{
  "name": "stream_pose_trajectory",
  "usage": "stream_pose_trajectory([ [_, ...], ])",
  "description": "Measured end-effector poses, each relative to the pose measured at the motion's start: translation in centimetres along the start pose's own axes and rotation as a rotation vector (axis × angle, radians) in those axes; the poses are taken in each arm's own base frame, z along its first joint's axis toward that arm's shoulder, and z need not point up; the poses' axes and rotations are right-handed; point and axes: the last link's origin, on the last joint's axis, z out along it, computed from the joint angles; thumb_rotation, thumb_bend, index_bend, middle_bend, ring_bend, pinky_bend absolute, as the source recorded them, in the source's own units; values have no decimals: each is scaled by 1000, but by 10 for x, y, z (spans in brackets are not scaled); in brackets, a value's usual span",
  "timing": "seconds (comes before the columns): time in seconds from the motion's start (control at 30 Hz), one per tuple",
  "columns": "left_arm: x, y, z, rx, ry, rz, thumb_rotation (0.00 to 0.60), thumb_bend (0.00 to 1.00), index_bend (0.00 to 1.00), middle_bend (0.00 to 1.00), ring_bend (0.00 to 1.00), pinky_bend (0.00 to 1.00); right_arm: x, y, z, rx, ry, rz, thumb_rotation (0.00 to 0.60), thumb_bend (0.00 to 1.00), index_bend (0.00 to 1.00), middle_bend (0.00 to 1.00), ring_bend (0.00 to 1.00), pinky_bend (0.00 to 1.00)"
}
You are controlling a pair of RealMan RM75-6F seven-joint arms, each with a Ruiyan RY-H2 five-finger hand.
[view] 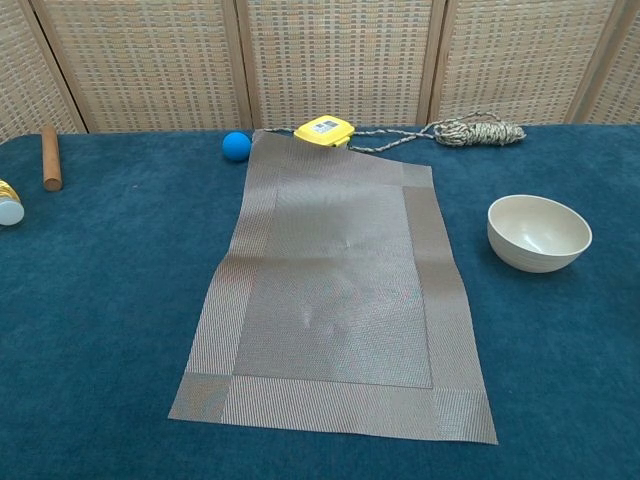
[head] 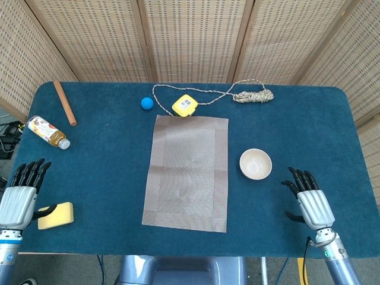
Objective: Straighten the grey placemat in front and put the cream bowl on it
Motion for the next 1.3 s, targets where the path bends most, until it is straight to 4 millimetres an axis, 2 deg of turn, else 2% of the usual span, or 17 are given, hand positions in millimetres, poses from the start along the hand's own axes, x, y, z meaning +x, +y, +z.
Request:
stream_pose_trajectory([
  [0.43,-1,-1,1,3,-8,-16,600,106,3,0,0,0,-21,-33,60,40,45,16,600,233,426,55,0,95],
  [0.8,0,-10,7,33,-9,-26,600,106,3,0,0,0,-47,-42,98,-18,-23,-4,600,285,456,84,0,116],
  [0.97,-1,-13,9,44,-11,-35,600,106,3,0,0,0,-57,-44,109,-28,-38,-15,600,340,523,132,0,150],
  [1.3,-2,-15,11,51,-20,-47,600,106,5,0,0,0,-75,-38,128,-61,-38,-36,600,384,692,241,0,185],
])
